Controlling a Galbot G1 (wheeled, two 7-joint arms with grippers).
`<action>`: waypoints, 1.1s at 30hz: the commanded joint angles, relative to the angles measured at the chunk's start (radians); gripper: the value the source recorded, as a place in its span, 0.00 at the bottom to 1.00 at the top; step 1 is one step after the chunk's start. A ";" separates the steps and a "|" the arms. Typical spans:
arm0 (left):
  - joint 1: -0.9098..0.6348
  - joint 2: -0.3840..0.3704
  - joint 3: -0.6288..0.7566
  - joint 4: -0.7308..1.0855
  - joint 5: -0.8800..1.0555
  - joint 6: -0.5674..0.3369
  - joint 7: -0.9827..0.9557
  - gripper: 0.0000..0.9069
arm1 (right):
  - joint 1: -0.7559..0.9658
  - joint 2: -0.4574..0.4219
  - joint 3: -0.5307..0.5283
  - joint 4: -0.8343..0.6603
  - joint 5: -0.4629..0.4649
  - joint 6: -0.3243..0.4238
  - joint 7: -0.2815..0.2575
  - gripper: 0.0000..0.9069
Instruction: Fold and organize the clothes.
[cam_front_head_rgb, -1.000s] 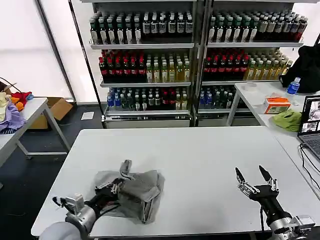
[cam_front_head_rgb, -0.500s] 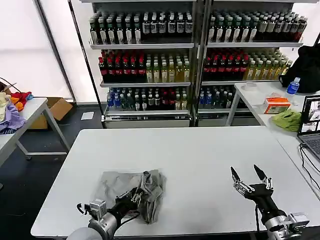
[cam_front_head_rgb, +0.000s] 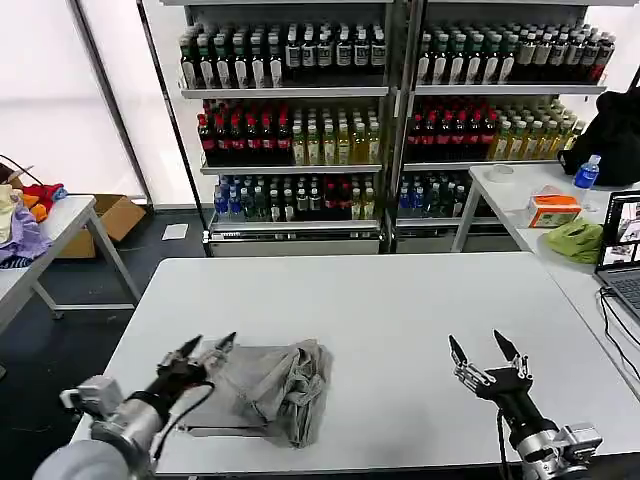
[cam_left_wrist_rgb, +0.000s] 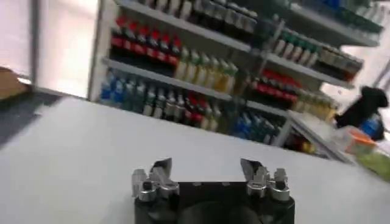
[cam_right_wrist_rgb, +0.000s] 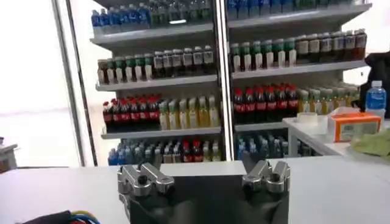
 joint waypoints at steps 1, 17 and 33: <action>0.059 0.011 -0.218 0.151 0.020 0.003 0.005 1.00 | 0.000 0.001 -0.015 -0.011 -0.009 0.009 0.000 1.00; 0.018 -0.201 0.111 0.236 0.260 0.000 0.022 0.99 | 0.025 -0.010 -0.008 -0.047 -0.004 0.002 0.002 1.00; 0.037 -0.234 0.101 0.259 0.268 -0.022 0.056 0.01 | 0.027 -0.042 0.025 -0.047 0.038 -0.002 -0.001 1.00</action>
